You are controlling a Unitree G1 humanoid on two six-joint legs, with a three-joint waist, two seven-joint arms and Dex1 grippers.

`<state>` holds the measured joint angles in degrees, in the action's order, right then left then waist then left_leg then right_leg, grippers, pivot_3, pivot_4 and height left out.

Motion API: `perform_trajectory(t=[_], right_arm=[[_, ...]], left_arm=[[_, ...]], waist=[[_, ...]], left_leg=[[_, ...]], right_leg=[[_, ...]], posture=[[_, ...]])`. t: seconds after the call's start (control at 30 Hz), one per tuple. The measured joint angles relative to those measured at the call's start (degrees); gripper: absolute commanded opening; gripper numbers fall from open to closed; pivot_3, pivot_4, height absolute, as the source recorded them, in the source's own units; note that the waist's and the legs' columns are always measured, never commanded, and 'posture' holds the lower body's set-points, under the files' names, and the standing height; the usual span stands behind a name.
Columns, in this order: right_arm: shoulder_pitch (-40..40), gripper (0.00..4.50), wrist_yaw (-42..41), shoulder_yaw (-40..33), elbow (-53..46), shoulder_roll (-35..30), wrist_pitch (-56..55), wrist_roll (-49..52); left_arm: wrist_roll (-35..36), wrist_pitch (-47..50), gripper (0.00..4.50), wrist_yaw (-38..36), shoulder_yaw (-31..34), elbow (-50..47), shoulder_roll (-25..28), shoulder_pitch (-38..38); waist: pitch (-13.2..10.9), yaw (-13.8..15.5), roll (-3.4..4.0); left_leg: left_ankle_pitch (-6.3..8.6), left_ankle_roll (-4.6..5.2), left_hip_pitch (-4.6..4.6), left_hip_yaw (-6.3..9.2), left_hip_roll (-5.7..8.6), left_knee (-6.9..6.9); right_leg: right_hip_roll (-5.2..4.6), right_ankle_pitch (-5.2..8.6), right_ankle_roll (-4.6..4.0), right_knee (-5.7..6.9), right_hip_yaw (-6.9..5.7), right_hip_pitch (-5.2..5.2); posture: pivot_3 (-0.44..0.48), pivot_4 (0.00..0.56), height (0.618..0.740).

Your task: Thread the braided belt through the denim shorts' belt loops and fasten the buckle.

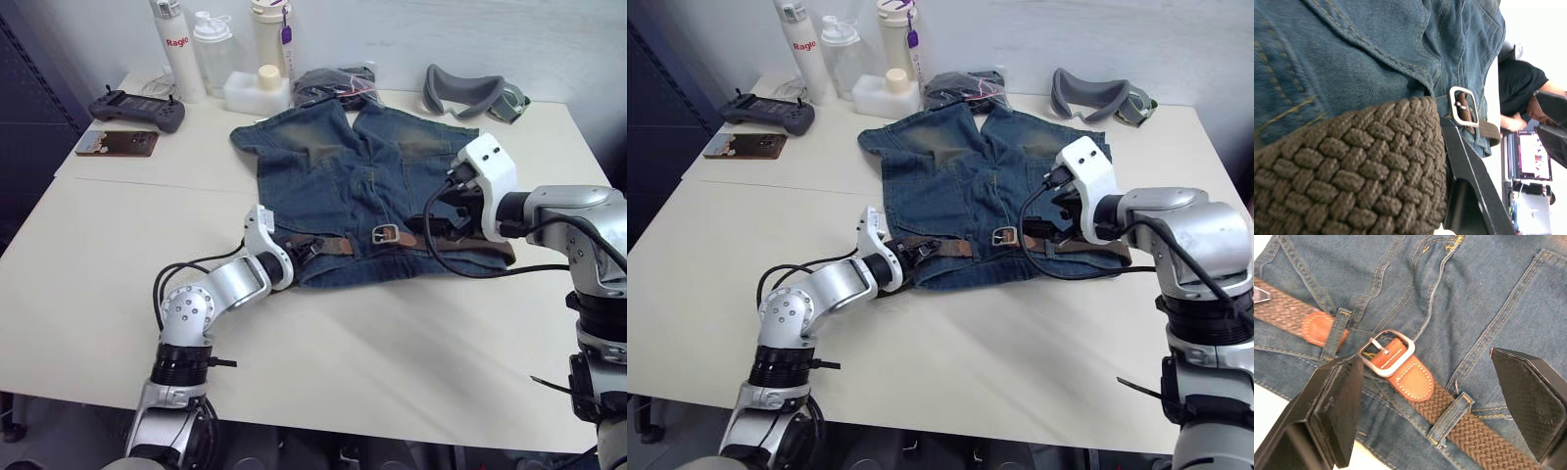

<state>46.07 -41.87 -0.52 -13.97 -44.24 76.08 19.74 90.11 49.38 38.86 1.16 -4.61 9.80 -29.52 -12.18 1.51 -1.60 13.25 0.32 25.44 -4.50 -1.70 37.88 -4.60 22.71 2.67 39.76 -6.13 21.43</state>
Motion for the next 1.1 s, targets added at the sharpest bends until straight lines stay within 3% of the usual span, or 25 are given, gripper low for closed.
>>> perform_trajectory(t=[0.27, 0.47, 0.6, 0.73, 0.87, 1.1], right_arm=[[-6.09, 4.40, 0.29, 0.32, -8.23, -1.20, -0.78, 2.98], [-14.57, 4.40, 1.51, 6.63, -10.90, -5.08, -20.54, -4.32], [-20.98, 4.40, 7.71, 17.21, -6.77, -8.32, -46.01, -22.35], [-21.85, 4.40, 12.89, 21.33, 0.22, -8.58, -63.23, -33.79], [-21.93, 4.40, 16.93, 22.47, 5.34, -6.64, -72.92, -41.06], [-23.69, 4.40, 15.69, 18.83, 6.15, -5.94, -76.87, -42.52]], left_arm=[[-0.88, -1.03, 0.00, 1.93, 1.48, 3.72, -7.92, 0.49], [-1.67, -0.53, 0.00, 0.30, 2.80, 6.90, -10.59, -0.12], [-2.80, 0.06, 0.00, -0.28, 3.52, 7.97, -12.01, -0.64], [-2.69, 0.91, 0.00, -0.33, 5.01, 9.74, -13.70, -1.44], [-2.34, 3.24, 0.00, -0.24, 5.74, 11.50, -14.16, -2.40], [0.03, 9.83, 0.00, 1.58, 6.41, 11.42, -10.68, -2.72]], waist=[[0.00, 0.11, 0.00], [0.00, 0.57, -0.01], [0.00, 1.08, 0.00], [0.00, 1.49, 0.00], [0.01, 1.67, 0.01], [0.02, 1.51, 0.04]], left_leg=[[0.01, 0.05, -0.01, 0.02, 0.00, -0.01], [0.06, 0.13, -0.04, 0.03, 0.05, 0.00], [0.08, 0.17, -0.12, 0.02, 0.07, 0.02], [0.08, 0.17, -0.22, 0.02, 0.08, 0.02], [0.09, 0.17, -0.37, 0.17, 0.07, 0.03], [0.09, 0.17, -0.38, 0.26, 0.05, 0.02]], right_leg=[[0.00, -0.03, 0.07, -0.08, -0.03, -0.06], [0.00, -0.10, 0.20, -0.27, -0.05, -0.19], [-0.01, -0.13, 0.27, -0.34, -0.03, -0.32], [-0.01, -0.12, 0.28, -0.38, -0.02, -0.45], [0.03, -0.12, 0.28, -0.60, -0.14, -0.76], [0.08, -0.12, 0.28, -0.66, -0.20, -0.83]], posture=[[0.000, 0.150, 0.683], [0.000, 0.150, 0.683], [0.000, 0.150, 0.683], [0.000, 0.150, 0.683], [0.000, 0.150, 0.683], [0.000, 0.150, 0.683]])
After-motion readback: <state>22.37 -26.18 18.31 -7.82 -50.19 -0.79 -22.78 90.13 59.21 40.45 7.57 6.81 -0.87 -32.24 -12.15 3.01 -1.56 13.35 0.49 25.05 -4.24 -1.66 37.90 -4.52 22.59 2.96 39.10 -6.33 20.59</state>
